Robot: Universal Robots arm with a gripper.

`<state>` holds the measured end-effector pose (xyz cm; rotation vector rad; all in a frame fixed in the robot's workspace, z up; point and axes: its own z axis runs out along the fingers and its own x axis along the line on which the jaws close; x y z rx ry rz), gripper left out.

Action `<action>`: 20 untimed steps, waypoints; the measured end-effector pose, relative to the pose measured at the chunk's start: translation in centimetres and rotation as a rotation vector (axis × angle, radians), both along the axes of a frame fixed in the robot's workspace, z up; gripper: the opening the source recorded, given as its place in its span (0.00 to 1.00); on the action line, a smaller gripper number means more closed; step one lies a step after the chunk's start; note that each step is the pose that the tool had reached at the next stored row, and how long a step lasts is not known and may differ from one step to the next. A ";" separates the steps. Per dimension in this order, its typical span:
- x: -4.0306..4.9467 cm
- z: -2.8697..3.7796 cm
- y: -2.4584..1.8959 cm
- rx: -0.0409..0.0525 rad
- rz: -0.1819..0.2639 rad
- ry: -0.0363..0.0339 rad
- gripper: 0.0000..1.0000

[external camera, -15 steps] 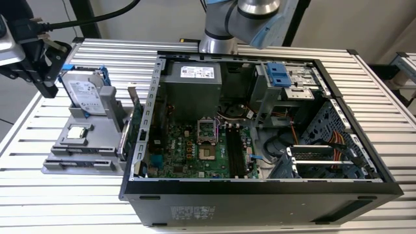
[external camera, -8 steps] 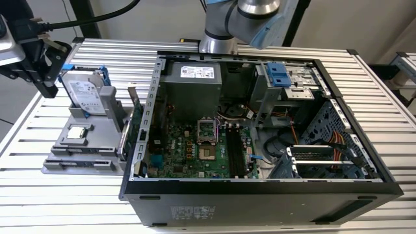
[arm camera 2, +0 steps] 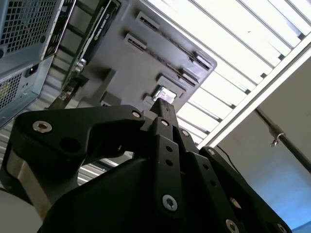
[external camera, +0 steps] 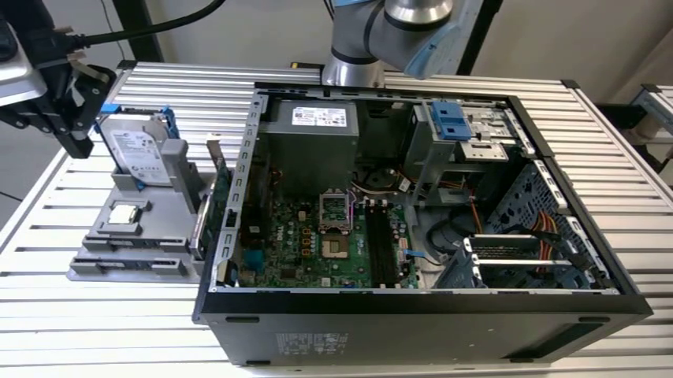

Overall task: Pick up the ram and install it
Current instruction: 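Pick up the ram and move it above insertion slot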

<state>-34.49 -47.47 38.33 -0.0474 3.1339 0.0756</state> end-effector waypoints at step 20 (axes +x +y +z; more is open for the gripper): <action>0.00 -0.01 0.00 0.0000 0.108 -0.0001 0.00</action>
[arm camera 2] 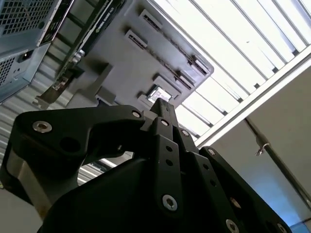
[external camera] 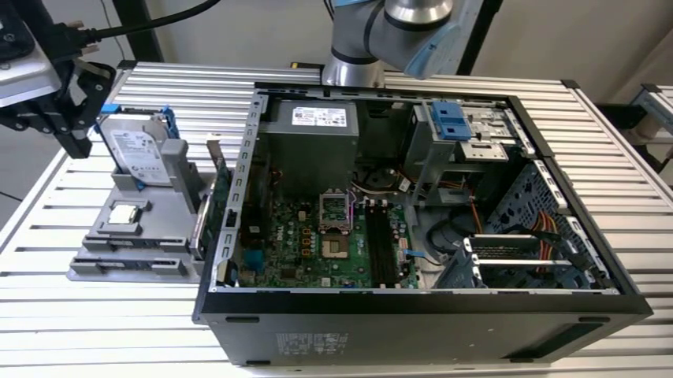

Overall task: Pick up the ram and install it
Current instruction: 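Pick up the ram and move it above insertion slot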

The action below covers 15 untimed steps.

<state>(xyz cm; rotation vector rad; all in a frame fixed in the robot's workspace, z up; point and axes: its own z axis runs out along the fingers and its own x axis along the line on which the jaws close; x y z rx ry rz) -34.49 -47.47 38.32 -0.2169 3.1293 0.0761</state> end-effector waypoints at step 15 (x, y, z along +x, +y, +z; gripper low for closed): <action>0.00 0.00 0.00 -0.0001 0.105 0.0000 0.00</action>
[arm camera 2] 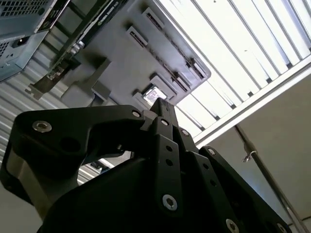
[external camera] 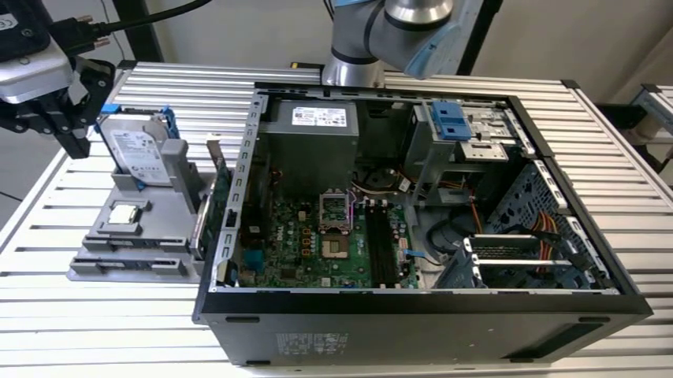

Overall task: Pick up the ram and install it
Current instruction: 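Pick up the ram and move it above insertion slot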

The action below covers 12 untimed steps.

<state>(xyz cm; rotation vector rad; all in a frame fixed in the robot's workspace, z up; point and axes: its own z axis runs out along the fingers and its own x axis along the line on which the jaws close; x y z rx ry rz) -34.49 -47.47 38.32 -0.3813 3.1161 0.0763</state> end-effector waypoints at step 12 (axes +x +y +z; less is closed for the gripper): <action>0.00 0.02 0.00 0.0000 0.090 -0.0001 0.00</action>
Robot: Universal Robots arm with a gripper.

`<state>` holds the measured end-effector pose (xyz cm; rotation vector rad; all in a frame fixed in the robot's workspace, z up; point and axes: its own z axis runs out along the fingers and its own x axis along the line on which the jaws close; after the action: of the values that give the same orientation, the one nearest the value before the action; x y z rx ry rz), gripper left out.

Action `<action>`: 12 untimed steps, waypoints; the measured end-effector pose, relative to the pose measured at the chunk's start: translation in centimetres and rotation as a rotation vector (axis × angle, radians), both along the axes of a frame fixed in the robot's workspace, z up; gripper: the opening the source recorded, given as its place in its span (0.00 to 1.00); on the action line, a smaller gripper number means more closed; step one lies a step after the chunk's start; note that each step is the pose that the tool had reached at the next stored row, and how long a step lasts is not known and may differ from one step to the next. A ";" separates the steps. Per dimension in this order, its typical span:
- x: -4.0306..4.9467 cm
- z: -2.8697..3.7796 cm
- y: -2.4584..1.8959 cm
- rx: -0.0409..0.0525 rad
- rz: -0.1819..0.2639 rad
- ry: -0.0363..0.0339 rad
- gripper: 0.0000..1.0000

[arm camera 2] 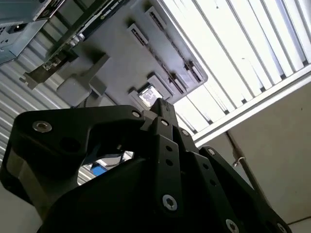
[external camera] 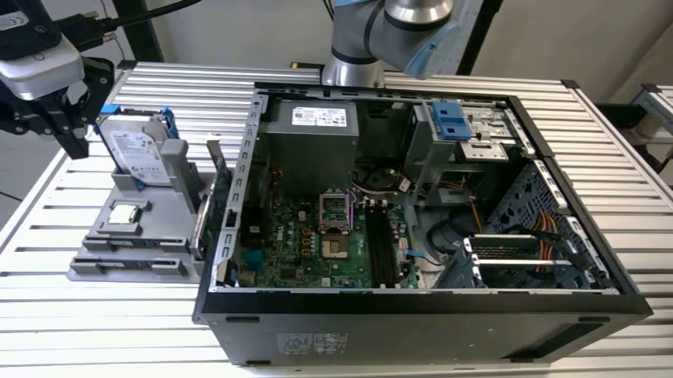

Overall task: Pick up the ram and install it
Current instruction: 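Pick up the ram and move it above insertion slot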

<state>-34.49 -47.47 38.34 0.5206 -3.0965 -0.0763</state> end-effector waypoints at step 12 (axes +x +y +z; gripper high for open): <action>0.00 0.00 0.00 -0.0007 0.116 0.0001 0.00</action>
<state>-34.49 -47.47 38.34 0.6981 -3.0583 -0.0750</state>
